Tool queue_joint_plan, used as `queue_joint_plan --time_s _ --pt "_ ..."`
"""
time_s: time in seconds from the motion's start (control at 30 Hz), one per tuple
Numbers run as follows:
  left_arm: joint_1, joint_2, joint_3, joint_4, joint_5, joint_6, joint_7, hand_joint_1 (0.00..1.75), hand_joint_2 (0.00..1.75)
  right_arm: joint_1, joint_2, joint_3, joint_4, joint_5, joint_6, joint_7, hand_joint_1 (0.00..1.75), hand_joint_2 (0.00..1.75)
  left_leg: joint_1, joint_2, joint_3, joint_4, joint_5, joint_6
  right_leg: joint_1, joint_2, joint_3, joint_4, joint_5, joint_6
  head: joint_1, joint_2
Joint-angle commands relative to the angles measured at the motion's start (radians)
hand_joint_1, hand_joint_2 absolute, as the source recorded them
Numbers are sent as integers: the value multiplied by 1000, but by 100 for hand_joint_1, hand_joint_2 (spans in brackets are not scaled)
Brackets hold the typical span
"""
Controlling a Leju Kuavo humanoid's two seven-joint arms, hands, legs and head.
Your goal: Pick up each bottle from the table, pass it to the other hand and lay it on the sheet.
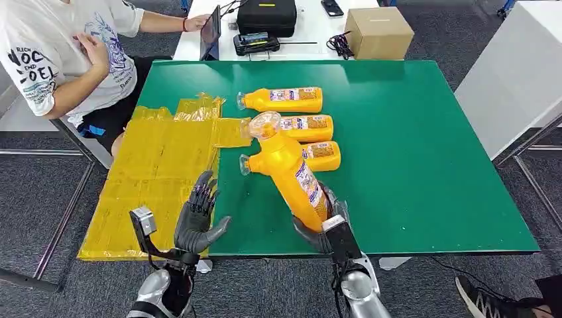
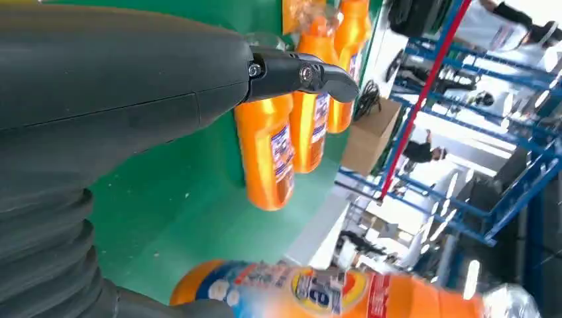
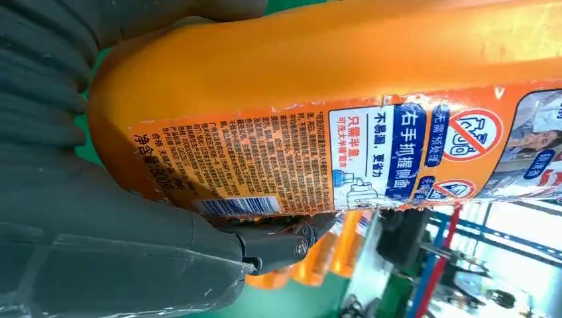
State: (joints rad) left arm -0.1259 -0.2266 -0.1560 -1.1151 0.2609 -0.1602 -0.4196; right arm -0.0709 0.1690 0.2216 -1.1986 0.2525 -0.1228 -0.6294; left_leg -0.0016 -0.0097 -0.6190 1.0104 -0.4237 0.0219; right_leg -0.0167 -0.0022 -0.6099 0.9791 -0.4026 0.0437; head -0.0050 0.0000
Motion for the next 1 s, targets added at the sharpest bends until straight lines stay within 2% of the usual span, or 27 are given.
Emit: queue_joint_plan --time_s 0.03,0.27,0.43,0.7,0.77,0.87,0.93,1.0 --pt "-27 35 -30 46 -3 -9 10 0 175 -70 37 -20 149 18 -13 -21 175 175 1 3 5 -1 -2 -1 1 2 4 -1 -1 -2 0 0" --pt "-22 41 7 71 22 -4 24 0 175 -86 33 14 137 50 -31 -6 175 175 0 2 4 -1 -1 -1 1 2 3 -1 0 -1 0 0" --pt "-23 40 14 97 33 -25 34 0 175 -101 45 42 180 50 -17 -5 175 175 1 4 8 -1 -3 -2 2 3 7 -2 -1 -3 0 0" --pt "-21 35 11 94 71 -67 59 0 175 -118 52 84 236 65 -6 -11 175 175 1 3 5 -1 -2 -1 1 2 5 -1 -1 -2 0 0" --pt "-19 33 10 93 86 -75 67 0 175 -121 58 100 259 73 -4 -14 175 175 1 3 8 -1 -3 -2 2 2 8 -2 -2 -2 0 0" --pt "-19 31 5 94 109 -90 74 0 175 -121 77 135 314 91 -8 -18 175 175 0 2 4 -1 -1 -1 1 2 3 -1 0 -1 0 0" --pt "-18 31 0 90 131 -113 74 0 175 -123 89 156 359 95 -15 -29 175 175 1 4 8 -1 -3 -2 2 3 7 -1 -2 -2 0 0" --pt "-13 34 -10 76 146 -131 81 0 175 -127 98 165 391 89 -15 -42 175 175 1 2 4 -1 -1 -1 1 2 4 -1 0 -2 0 0"
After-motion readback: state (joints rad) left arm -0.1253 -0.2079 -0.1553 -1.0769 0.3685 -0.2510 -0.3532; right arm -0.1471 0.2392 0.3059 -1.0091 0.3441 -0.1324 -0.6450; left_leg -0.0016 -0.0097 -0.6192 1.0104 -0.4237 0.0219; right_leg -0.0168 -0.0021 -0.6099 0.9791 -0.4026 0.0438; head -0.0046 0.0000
